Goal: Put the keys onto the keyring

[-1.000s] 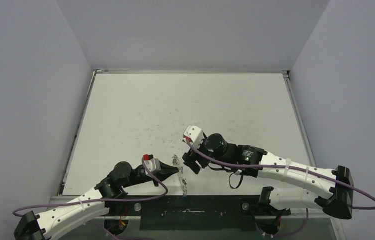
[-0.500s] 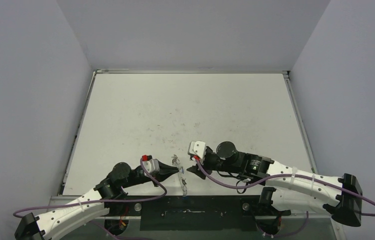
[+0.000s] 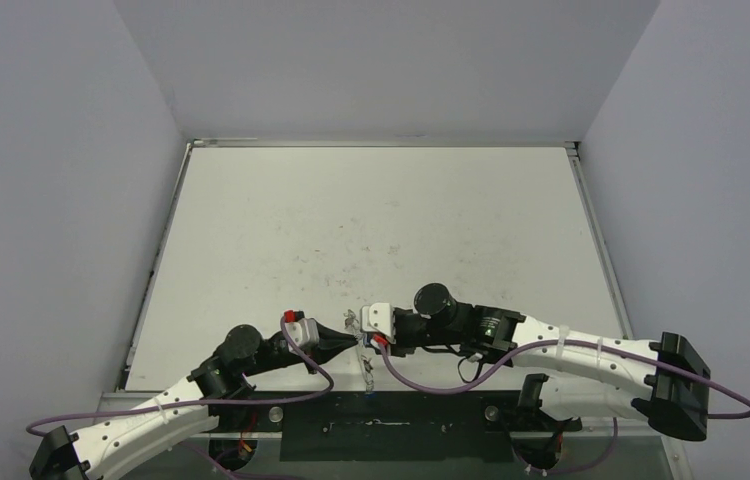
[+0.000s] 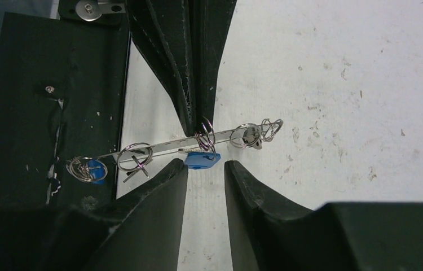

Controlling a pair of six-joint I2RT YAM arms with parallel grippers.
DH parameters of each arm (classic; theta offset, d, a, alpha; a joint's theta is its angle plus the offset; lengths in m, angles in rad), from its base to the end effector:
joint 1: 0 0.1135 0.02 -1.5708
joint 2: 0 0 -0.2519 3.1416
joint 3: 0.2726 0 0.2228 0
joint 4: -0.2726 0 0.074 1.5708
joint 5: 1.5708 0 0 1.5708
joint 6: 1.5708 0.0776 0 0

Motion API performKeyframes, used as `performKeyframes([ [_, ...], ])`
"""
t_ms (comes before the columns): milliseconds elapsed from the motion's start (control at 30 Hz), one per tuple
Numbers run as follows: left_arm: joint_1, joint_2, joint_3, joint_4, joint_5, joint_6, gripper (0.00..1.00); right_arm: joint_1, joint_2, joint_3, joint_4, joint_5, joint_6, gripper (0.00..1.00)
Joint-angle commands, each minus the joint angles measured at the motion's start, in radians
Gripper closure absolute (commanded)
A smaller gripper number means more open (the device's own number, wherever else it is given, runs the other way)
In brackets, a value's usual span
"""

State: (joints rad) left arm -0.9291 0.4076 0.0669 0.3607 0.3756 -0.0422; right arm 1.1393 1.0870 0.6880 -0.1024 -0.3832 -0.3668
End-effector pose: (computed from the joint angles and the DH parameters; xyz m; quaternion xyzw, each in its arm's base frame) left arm 0.0713 -0.1430 0.2011 0.4155 0.5640 -0.4431 0.5595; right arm 0.0790 0.2409 0.2382 -0.6484 0.5499 0.3402 0.4017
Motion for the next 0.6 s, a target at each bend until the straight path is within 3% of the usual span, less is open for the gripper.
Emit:
performKeyframes([
  [0,-0.004,-0.013,0.010,0.049,0.022,-0.012,1.00,0.000,0.014,0.054,0.078,-0.040,-0.039,0.73],
  [233,-0.004,-0.016,0.010,0.048,0.023,-0.013,1.00,-0.001,0.034,0.079,0.071,-0.026,-0.038,0.74],
  [433,-0.004,-0.019,0.010,0.048,0.023,-0.013,1.00,-0.001,0.043,0.087,0.066,-0.034,-0.046,0.83],
  [567,-0.004,-0.019,0.007,0.049,0.023,-0.013,1.00,-0.001,0.050,0.090,0.041,-0.036,-0.056,0.84],
])
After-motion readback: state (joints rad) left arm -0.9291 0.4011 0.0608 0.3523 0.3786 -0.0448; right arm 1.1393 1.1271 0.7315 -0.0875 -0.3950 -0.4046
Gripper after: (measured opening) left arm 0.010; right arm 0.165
